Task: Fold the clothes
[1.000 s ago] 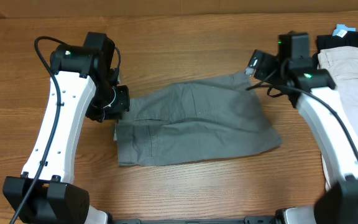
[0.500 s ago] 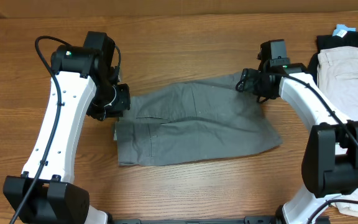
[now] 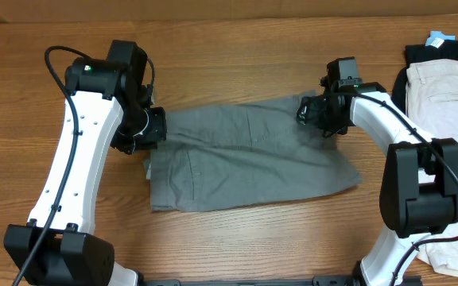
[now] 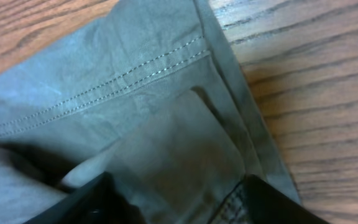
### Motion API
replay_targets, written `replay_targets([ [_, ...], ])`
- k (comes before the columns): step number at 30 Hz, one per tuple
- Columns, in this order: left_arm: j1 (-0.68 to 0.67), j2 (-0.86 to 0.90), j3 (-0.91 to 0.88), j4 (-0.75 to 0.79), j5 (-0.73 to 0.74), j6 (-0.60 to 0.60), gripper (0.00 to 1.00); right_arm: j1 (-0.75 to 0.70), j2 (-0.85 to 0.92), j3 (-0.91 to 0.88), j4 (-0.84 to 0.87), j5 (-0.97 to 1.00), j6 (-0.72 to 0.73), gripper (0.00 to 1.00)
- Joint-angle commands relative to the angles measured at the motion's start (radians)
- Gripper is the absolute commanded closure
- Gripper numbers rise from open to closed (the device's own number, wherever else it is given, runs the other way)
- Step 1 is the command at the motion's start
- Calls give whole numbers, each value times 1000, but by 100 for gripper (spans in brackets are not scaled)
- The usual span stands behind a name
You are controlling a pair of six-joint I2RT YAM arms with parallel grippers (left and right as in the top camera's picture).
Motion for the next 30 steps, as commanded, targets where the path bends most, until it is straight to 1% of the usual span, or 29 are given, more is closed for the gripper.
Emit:
replay_targets([
  [1, -3, -25, -7, 1, -11, -11, 91, -4, 0, 5, 10, -6, -1, 49],
  [4, -3, -25, -7, 0, -10, -11, 91, -4, 0, 5, 10, -6, -1, 58],
  [5, -3, -25, -7, 0, -10, -11, 91, -4, 0, 5, 11, -6, -1, 64],
  [6, -3, -25, -7, 0, -10, -11, 90, -4, 0, 5, 11, -6, -1, 72],
  [7, -3, -25, -7, 1, -10, -11, 88, -4, 0, 5, 11, -6, -1, 78],
  [8, -3, -25, -7, 2, -11, -11, 83, -4, 0, 5, 11, -6, -1, 85],
  [9, -3, -25, -7, 5, -12, -11, 76, -4, 0, 5, 11, -6, -1, 91],
  [10, -2, -25, -7, 10, -14, -11, 73, -4, 0, 5, 10, -6, -1, 96],
  [12, 0, -24, -7, 26, -18, -11, 67, -4, 0, 6, 10, -6, -1, 96],
  [13, 3, -24, -8, 36, -21, -11, 62, -4, 0, 6, 10, -6, -1, 96],
  [16, 21, -21, -17, 68, -20, -11, 31, -4, 0, 6, 9, -3, 4, 96],
  [18, 37, -10, -24, 81, -20, -10, 16, -4, 0, 7, 3, 18, 37, 96],
  [19, 44, -3, -27, 87, -20, -9, 12, -5, 0, 8, 0, 28, 50, 96],
  [21, 64, 24, -37, 111, -17, 1, 8, -5, 0, 8, -3, 29, 52, 96],
  [26, 106, 129, -46, 178, 32, 43, 4, -6, 0, 8, -15, 28, 52, 96],
  [30, 126, 226, -46, 220, 93, 91, 7, -6, 0, 8, -19, 28, 52, 96],
])
